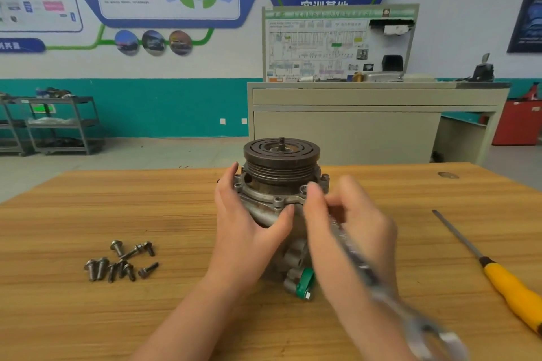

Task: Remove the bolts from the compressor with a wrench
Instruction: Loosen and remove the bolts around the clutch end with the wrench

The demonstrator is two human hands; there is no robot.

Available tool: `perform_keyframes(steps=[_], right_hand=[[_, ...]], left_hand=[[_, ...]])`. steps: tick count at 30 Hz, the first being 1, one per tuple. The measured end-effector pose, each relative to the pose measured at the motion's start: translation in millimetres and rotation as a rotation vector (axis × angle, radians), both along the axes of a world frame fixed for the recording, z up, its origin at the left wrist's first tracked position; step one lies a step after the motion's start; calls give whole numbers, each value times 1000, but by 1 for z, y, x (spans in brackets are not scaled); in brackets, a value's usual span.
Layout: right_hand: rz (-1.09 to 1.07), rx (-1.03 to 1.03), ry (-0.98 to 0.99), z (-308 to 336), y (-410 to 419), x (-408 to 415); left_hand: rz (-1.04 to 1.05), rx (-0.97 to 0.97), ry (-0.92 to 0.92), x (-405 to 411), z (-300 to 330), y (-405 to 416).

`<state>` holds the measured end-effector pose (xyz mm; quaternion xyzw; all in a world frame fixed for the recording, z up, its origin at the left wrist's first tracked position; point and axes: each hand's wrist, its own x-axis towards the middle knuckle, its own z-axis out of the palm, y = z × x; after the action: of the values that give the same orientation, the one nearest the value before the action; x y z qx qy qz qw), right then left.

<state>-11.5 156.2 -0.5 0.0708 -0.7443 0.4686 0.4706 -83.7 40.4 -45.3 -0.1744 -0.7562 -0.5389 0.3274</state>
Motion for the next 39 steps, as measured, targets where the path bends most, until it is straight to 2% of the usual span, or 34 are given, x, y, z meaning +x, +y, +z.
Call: perform_keyframes(steps=[2,5,8,10,13,20,22,24,26,28,31,33,34,36,37,39], right_hand=[[277,-362,-129,4,20,-3],[703,-791,-369,19,47,-20],[878,-925,-384,30,58,-36],[850,-863,-286,37,63,-39],[644,-617,-169,38,60,-31],[321,-280,-121,28,29,-16],[198,-98,-43,27,19,-14],[44,175,75,24,10,-10],[-23,264,95,15,7,-8],[87,11,-4,6,15,-7],[615,-591,-219,8,39,-13],[836,-858,-368,16,51,-28],[884,-945,-406,20,54,-35],[919,-1054,-360,28,60,-45],[908,-1041,-308,31,63,-47],[799,-873,-234,35,65,-43]], left_hand=[[-3,-26,16,-1,0,-1],[-32,-21,-16,0,1,-2],[-33,-29,-24,2,2,-2],[-33,-38,-30,2,4,-2],[-25,-47,-36,2,4,-2],[1,-51,-39,2,2,-1],[6,-56,-33,1,2,-2],[3,-74,-30,1,2,-2],[-2,-64,-35,0,2,-3],[2,-54,-33,1,2,-2],[1,-57,-37,1,3,-2],[1,-49,-37,2,3,-2],[0,-47,-37,2,3,-2],[-9,-54,-37,3,2,-3],[-18,-58,-32,3,2,-3],[-30,-66,-26,2,2,-4]])
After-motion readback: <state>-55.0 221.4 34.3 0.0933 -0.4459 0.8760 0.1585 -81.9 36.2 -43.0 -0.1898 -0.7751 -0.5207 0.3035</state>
